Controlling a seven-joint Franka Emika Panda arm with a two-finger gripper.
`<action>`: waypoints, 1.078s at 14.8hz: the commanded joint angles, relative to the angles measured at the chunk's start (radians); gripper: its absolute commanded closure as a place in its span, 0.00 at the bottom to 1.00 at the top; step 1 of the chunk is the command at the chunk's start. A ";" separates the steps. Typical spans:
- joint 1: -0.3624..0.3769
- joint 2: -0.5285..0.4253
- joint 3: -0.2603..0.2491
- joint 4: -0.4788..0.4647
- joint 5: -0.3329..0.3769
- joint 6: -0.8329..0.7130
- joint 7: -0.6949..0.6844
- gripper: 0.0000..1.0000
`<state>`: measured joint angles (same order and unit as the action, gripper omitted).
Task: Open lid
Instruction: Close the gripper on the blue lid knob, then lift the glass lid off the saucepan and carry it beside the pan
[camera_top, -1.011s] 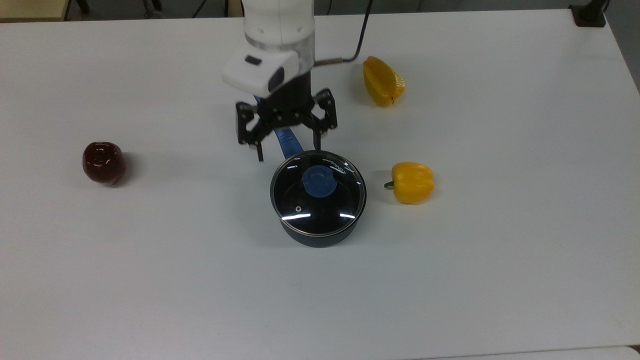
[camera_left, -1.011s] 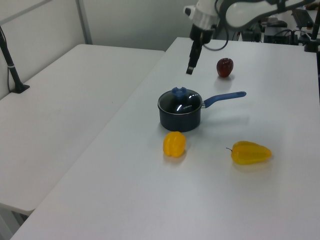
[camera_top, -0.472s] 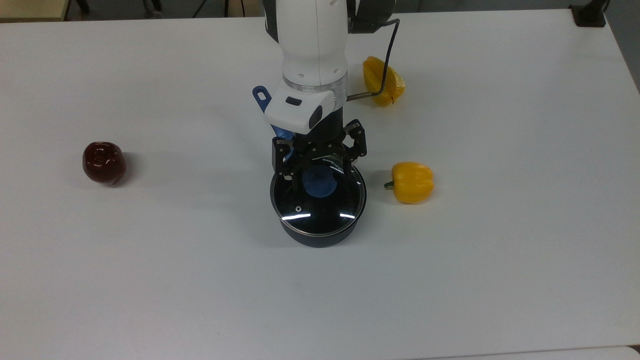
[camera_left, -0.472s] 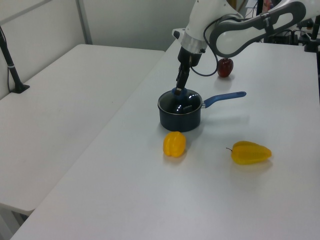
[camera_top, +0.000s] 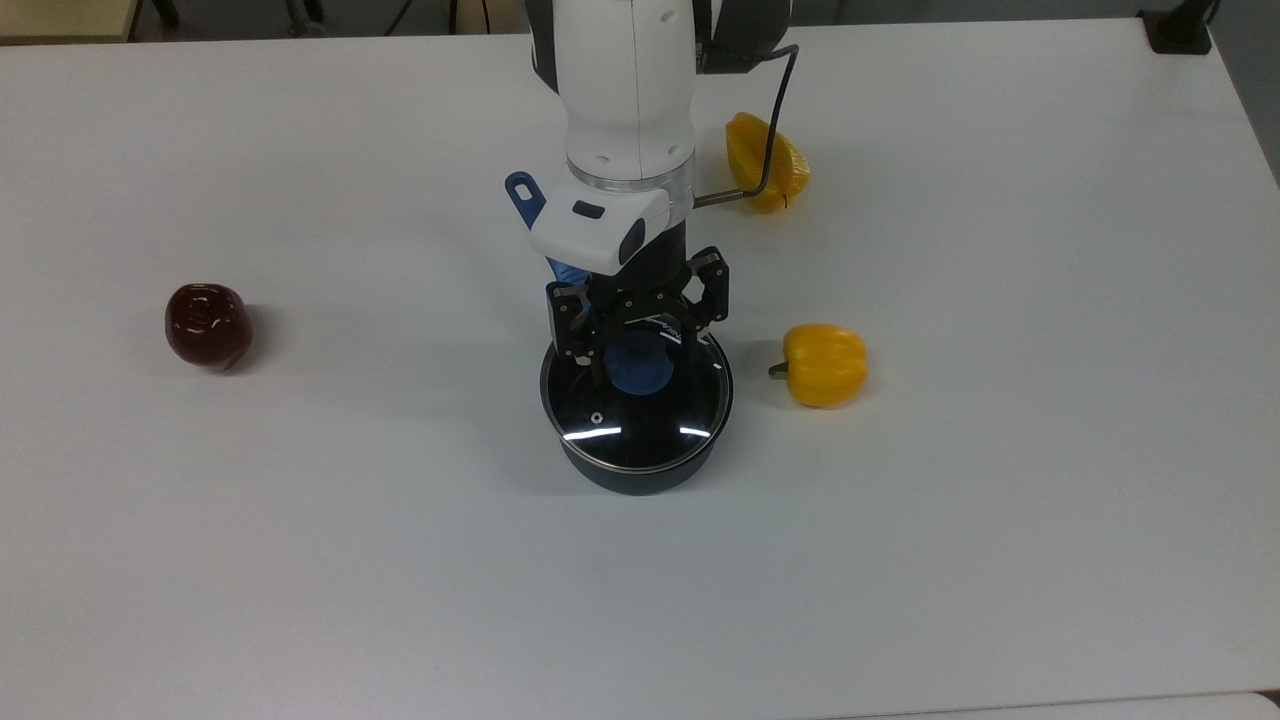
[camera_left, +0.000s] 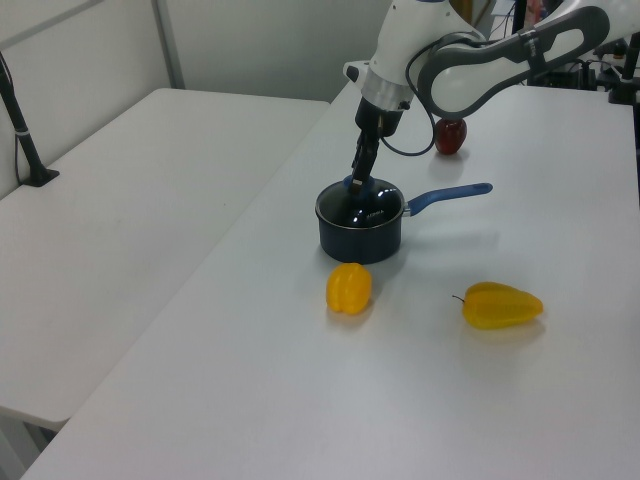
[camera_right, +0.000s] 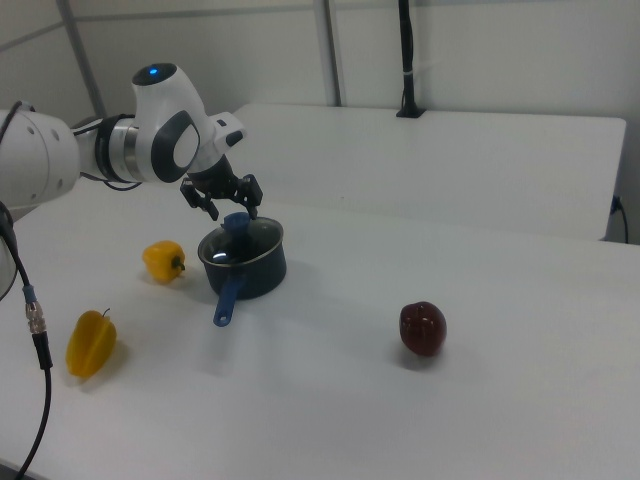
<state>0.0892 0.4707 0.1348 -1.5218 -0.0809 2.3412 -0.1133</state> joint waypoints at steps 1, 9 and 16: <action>0.015 0.006 -0.004 -0.001 -0.002 0.012 0.011 0.19; 0.012 -0.020 -0.004 -0.003 0.001 -0.005 0.011 0.61; -0.037 -0.124 -0.004 -0.005 0.013 -0.138 0.014 0.61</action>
<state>0.0881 0.4252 0.1334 -1.5147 -0.0813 2.2813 -0.1098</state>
